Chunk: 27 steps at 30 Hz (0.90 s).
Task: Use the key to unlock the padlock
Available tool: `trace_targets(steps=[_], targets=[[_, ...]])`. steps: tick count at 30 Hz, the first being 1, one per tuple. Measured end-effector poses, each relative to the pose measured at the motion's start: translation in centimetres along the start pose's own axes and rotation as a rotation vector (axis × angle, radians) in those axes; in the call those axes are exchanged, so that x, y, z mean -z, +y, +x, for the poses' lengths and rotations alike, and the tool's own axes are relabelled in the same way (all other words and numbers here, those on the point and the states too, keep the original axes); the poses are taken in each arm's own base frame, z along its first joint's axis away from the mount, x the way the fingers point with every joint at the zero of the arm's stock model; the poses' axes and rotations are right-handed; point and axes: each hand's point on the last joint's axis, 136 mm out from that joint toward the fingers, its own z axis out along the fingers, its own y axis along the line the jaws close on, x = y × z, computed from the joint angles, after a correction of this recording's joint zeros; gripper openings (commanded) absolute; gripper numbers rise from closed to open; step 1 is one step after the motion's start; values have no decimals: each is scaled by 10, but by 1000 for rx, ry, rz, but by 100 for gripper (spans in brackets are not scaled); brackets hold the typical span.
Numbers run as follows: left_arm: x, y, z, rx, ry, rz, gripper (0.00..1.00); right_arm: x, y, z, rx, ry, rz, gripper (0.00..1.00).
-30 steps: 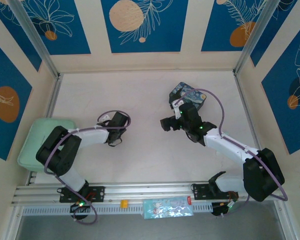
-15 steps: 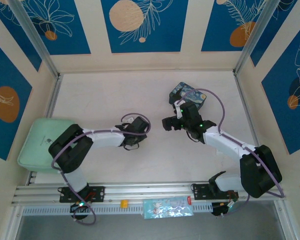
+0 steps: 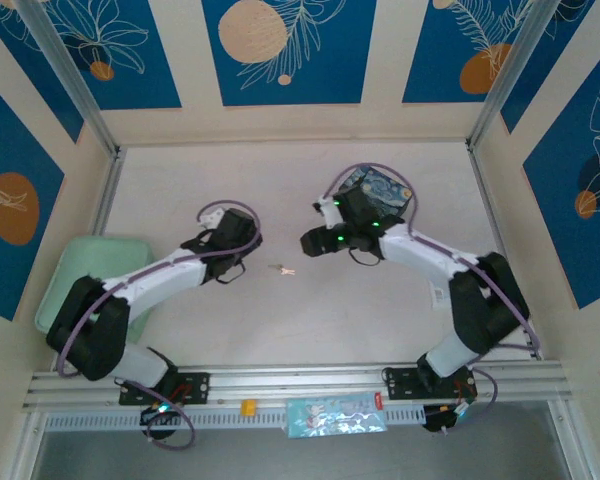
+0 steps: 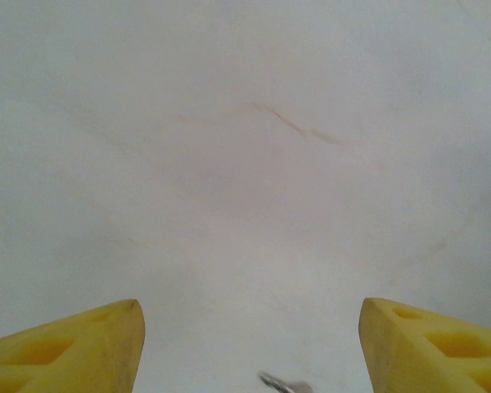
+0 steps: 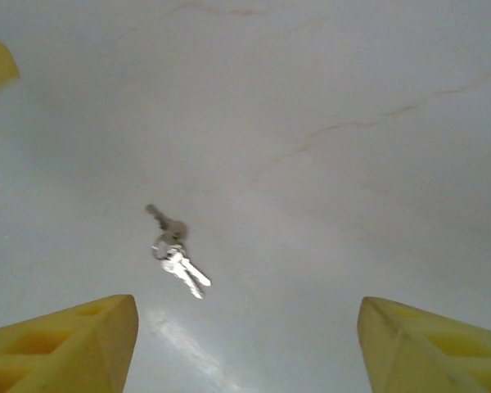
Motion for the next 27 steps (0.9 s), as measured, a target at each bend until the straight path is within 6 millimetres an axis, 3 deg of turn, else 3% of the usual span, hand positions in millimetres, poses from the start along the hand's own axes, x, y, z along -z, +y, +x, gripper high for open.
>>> trace_targets(steps=[3, 6, 12, 19, 27], targets=[[-2, 25, -14, 34, -15, -9, 69, -28, 25, 5, 70, 88, -28, 62], [-4, 42, -15, 43, -1, -12, 69, -57, 44, 11, 144, 176, -27, 59], [2, 36, -13, 6, 15, 62, 69, -94, 56, 32, 253, 307, 34, 55], [5, 29, -7, -1, 24, 156, 69, -101, 42, 46, 284, 378, 130, 42], [7, 9, -6, -3, 36, 264, 69, -103, 38, 47, 239, 375, 156, 9]])
